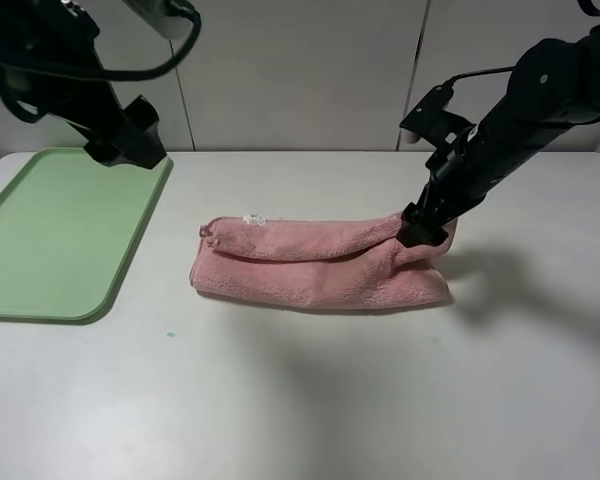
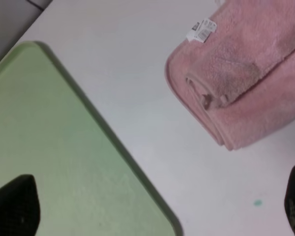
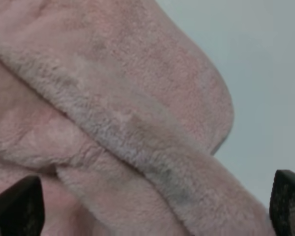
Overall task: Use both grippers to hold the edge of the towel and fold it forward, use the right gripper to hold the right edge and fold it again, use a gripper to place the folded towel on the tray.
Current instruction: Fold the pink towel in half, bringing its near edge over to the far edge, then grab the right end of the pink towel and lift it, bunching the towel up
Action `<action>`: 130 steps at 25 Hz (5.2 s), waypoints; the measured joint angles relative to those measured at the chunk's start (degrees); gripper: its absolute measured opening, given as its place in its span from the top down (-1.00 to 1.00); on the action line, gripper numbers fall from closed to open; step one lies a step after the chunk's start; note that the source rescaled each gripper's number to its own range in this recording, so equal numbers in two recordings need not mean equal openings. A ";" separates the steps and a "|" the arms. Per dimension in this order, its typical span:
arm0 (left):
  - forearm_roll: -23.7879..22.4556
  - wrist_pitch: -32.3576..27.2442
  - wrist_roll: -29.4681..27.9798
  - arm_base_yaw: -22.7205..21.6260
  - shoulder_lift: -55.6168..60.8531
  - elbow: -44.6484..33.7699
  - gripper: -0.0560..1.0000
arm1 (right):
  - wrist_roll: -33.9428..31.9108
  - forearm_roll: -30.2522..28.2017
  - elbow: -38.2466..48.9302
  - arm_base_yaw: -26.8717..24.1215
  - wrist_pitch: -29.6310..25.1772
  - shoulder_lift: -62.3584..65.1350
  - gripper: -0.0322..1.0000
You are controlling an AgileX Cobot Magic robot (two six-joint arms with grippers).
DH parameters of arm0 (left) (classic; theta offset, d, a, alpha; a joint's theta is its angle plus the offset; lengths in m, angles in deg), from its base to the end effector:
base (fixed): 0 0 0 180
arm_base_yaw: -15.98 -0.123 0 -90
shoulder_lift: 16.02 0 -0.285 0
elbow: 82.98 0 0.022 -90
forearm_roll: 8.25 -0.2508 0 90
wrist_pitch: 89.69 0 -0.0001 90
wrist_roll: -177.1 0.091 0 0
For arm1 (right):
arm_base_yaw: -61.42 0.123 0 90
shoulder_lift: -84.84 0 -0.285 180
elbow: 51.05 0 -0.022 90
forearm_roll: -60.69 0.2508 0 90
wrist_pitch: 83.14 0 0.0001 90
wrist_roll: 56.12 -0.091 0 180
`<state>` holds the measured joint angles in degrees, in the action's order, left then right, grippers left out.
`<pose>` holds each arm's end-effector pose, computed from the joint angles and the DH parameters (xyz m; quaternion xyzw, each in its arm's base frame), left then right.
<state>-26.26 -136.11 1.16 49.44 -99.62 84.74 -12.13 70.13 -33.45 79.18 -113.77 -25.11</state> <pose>0.2414 -0.1351 0.3336 0.3626 0.8640 0.0565 0.3447 0.3249 0.1121 0.1715 -0.4493 0.8715 0.0103 0.1961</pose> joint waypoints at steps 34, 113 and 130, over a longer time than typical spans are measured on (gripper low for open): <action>0.06 -0.53 -6.50 0.00 25.52 -12.84 -1.00 | -0.13 0.34 0.00 0.00 -3.09 0.00 -1.00; 0.01 -0.55 -6.50 0.00 25.52 -12.84 -1.00 | 1.53 -17.02 -15.53 11.30 18.05 -13.41 -1.00; 0.01 -0.55 -6.50 0.00 25.52 -12.84 -1.00 | -7.15 -15.00 -17.04 8.00 5.30 -10.64 -1.00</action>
<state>-26.25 -136.66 -5.34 49.44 -74.10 71.90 -19.28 55.13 -50.49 87.18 -108.47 -35.75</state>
